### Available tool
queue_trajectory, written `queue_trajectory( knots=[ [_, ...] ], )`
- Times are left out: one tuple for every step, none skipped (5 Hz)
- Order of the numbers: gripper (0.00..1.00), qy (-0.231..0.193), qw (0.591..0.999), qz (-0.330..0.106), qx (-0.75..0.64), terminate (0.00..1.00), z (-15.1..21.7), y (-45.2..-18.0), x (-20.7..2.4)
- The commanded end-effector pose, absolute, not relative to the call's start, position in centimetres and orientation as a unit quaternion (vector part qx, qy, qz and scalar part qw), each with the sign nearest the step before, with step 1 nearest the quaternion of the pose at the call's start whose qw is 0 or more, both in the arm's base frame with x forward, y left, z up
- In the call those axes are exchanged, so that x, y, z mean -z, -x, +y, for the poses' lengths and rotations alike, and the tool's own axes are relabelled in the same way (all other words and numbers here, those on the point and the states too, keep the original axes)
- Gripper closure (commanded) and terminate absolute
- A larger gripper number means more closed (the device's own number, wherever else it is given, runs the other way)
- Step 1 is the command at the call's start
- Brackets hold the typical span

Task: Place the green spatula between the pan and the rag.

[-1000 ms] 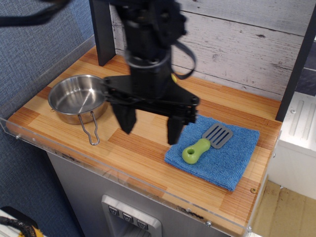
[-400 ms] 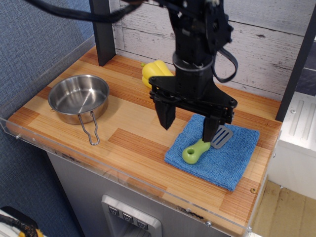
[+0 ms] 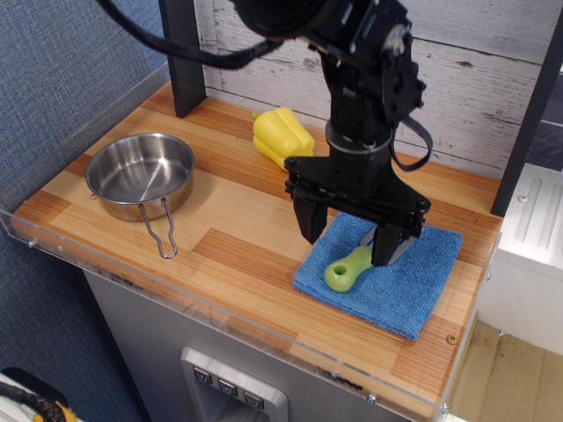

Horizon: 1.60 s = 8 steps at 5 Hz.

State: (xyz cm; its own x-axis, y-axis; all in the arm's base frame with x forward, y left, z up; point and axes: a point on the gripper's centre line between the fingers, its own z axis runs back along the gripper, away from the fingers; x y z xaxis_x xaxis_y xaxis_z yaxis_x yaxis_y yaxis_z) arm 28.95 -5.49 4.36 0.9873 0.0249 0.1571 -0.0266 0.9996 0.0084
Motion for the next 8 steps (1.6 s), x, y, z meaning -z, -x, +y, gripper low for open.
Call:
queue_trajectory(
  knots=[
    [0.00,0.002,0.997,-0.075,-0.007,0.00,-5.5,-29.6,-3.2],
    [0.00,0.007,0.998,-0.068,-0.006,0.00,-5.6,-29.8,-2.5],
    [1.00,0.008,0.998,-0.068,-0.006,0.00,-5.5,-29.9,-2.3],
    [1.00,0.011,0.997,-0.076,0.002,0.00,-5.5,-30.1,-2.8],
    [1.00,0.007,0.996,-0.094,0.005,0.00,-5.4,-30.2,-4.2],
    [1.00,0.016,0.993,-0.115,-0.001,0.00,-5.3,-29.6,-6.3],
    [1.00,0.036,0.991,-0.130,-0.011,0.00,-5.5,-28.6,-8.6],
    [1.00,0.039,0.991,-0.129,-0.025,0.00,-4.3,-27.3,-9.8]
  ],
)
